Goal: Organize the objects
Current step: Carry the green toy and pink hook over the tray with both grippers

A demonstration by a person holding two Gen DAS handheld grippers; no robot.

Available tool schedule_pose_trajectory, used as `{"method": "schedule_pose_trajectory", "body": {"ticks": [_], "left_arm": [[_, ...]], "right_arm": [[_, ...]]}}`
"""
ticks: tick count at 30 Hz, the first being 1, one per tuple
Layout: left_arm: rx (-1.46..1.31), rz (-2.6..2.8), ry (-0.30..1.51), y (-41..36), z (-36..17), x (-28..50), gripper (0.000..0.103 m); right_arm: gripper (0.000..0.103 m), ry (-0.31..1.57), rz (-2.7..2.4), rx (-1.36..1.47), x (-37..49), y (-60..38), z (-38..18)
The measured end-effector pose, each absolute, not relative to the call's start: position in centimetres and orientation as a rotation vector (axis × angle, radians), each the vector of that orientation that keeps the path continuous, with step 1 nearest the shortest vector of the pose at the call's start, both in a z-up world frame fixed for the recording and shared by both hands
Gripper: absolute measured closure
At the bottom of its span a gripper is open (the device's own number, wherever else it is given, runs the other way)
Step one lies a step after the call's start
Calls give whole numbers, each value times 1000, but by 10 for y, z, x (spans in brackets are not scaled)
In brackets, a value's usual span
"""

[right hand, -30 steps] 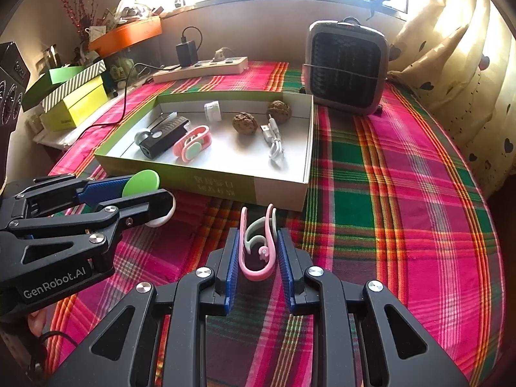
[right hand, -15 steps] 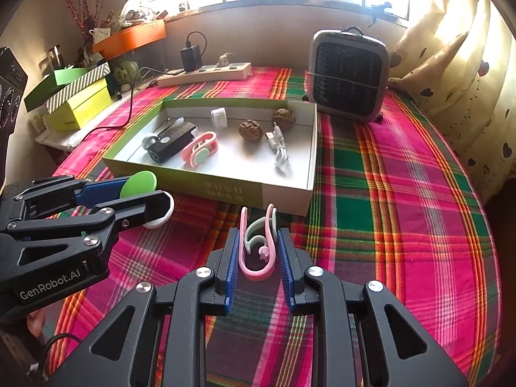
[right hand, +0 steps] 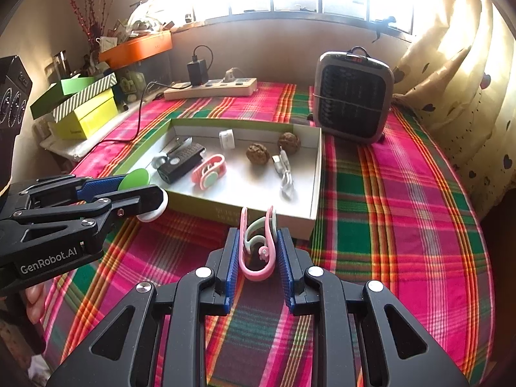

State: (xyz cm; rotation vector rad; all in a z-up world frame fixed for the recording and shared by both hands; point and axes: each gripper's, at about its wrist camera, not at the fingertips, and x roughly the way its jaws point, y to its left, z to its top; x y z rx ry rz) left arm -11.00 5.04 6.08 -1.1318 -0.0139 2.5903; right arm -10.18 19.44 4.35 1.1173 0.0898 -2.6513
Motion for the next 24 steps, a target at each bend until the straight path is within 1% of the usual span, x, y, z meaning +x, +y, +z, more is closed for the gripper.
{"method": "schedule_pose_trajectory", "body": {"ticks": [14, 24], "left_arm": [[-1134, 2611, -34, 36, 67, -137, 72], [-1161, 2599, -48, 31, 60, -159, 72]], "right_arm": [[79, 119, -2636, 1091, -130, 185, 53], [79, 110, -2601, 1130, -162, 181, 49]]}}
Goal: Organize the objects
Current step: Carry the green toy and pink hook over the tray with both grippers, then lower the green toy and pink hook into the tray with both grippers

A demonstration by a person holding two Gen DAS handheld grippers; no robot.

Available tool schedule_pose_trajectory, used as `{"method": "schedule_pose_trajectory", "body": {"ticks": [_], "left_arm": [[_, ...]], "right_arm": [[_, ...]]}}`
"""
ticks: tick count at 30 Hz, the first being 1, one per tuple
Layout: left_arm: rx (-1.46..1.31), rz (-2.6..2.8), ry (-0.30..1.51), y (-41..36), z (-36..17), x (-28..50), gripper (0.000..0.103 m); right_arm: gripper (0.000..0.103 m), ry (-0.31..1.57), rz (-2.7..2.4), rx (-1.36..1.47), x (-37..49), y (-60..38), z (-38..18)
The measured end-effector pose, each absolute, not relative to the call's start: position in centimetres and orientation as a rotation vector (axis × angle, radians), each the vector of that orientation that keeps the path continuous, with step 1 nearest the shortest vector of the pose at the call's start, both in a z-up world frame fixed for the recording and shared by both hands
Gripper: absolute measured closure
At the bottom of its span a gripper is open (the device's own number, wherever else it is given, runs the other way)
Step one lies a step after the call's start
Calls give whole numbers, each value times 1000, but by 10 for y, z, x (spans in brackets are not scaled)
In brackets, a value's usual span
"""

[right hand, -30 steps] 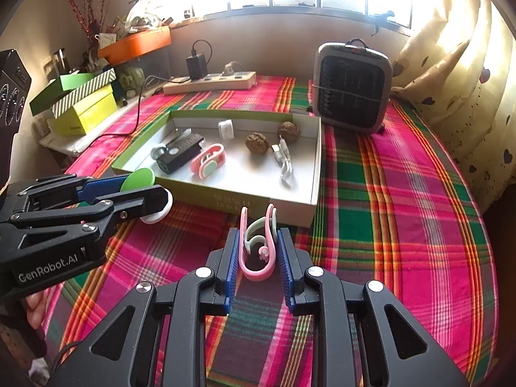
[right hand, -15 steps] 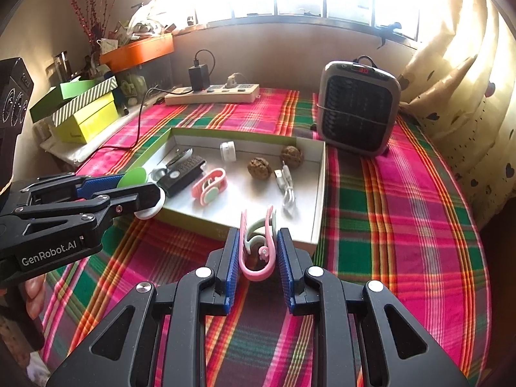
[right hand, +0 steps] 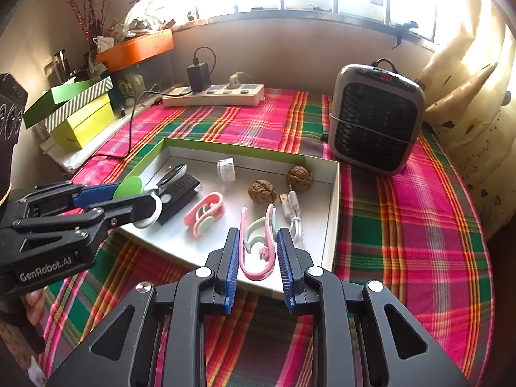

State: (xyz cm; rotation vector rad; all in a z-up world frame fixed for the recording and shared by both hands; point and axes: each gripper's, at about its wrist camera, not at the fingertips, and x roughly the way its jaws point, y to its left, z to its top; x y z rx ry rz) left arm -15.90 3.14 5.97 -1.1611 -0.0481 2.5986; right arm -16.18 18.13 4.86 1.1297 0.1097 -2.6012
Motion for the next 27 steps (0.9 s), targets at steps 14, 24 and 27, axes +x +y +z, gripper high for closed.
{"method": "schedule_pose_trajectory", "body": {"ticks": [14, 24, 27], "left_arm": [[-1221, 2561, -28, 36, 42, -171, 72], [-1246, 2551, -24, 39, 37, -172, 72], [-1257, 2549, -22, 40, 35, -172, 72]], "right_arm": [[79, 77, -2525, 1212, -193, 177, 27], [79, 88, -2517, 1238, -202, 177, 21], [79, 95, -2516, 1246, -204, 178, 19]]}}
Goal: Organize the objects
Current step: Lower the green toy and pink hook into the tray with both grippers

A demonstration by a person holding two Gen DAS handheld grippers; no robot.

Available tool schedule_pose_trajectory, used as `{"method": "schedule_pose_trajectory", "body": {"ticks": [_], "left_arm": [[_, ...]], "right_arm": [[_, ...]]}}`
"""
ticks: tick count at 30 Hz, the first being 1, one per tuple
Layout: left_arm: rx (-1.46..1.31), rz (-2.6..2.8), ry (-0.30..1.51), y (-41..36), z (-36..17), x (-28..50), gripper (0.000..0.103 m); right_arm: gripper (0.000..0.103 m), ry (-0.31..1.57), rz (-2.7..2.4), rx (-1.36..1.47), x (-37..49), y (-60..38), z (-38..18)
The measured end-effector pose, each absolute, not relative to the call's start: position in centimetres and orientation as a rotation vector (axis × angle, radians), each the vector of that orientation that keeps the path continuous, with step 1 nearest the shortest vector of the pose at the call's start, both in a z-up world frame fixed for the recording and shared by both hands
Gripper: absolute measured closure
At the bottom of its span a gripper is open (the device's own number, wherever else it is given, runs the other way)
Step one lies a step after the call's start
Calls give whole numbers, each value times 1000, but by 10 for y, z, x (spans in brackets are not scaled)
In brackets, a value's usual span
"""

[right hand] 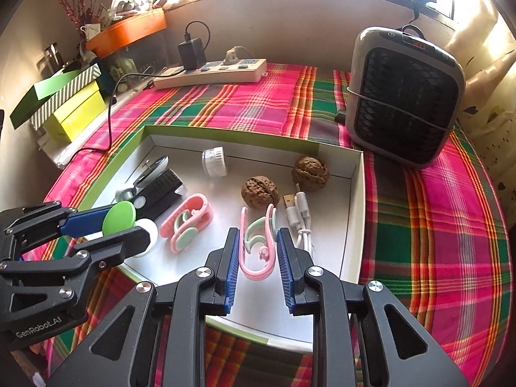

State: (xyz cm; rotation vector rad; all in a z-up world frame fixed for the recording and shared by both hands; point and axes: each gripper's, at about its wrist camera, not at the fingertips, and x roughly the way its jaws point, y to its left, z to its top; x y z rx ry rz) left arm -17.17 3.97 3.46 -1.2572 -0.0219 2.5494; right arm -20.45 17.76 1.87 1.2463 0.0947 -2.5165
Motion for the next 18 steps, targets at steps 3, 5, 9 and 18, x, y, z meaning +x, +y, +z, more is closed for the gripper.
{"method": "schedule_pose_trajectory", "body": {"ticks": [3, 5, 9, 18], "left_arm": [[-1260, 2547, -18, 40, 34, -172, 72], [-1273, 2545, -20, 40, 32, -173, 72], [-1272, 2548, -19, 40, 32, -173, 72], [-1278, 2545, -11, 40, 31, -174, 72]], "right_arm": [[79, 99, -2515, 1255, -207, 178, 17], [79, 101, -2515, 1258, -208, 177, 15], [79, 104, -2511, 1264, -209, 176, 14], [79, 125, -2515, 1276, -212, 174, 10]]}}
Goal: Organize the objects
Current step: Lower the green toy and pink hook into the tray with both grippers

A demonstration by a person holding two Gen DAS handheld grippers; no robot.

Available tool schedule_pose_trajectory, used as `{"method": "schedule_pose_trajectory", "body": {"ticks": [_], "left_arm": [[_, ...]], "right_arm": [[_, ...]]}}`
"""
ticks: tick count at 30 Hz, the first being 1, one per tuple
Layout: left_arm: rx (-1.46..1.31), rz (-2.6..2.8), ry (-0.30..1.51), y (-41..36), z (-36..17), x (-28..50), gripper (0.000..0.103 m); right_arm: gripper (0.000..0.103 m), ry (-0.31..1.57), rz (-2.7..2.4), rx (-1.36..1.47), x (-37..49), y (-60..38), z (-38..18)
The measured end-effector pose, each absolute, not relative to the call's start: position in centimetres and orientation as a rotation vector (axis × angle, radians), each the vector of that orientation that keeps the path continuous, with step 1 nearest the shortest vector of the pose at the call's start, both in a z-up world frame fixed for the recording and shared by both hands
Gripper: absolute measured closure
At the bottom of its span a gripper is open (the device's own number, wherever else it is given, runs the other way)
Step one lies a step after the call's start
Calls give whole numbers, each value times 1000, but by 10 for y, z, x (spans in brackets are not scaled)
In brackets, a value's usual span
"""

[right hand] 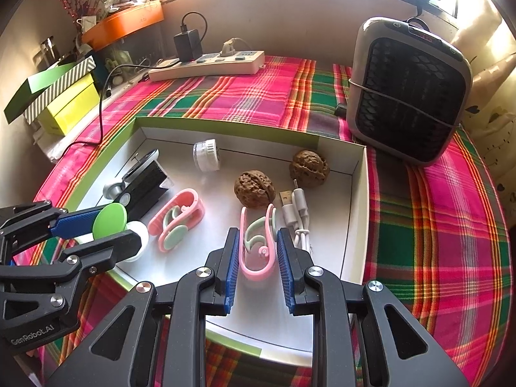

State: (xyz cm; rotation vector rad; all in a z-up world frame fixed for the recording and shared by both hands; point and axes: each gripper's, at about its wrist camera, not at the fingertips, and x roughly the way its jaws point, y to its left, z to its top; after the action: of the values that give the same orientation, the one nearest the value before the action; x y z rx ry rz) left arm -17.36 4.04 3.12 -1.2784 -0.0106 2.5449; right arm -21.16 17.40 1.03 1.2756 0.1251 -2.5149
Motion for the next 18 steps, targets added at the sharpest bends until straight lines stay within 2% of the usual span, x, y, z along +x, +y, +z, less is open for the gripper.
{"method": "schedule_pose_trajectory", "body": {"ticks": [18], "left_arm": [[-1278, 2539, 4, 42, 30, -174, 72]], "right_arm": [[79, 129, -2524, 1282, -211, 173, 9]]}}
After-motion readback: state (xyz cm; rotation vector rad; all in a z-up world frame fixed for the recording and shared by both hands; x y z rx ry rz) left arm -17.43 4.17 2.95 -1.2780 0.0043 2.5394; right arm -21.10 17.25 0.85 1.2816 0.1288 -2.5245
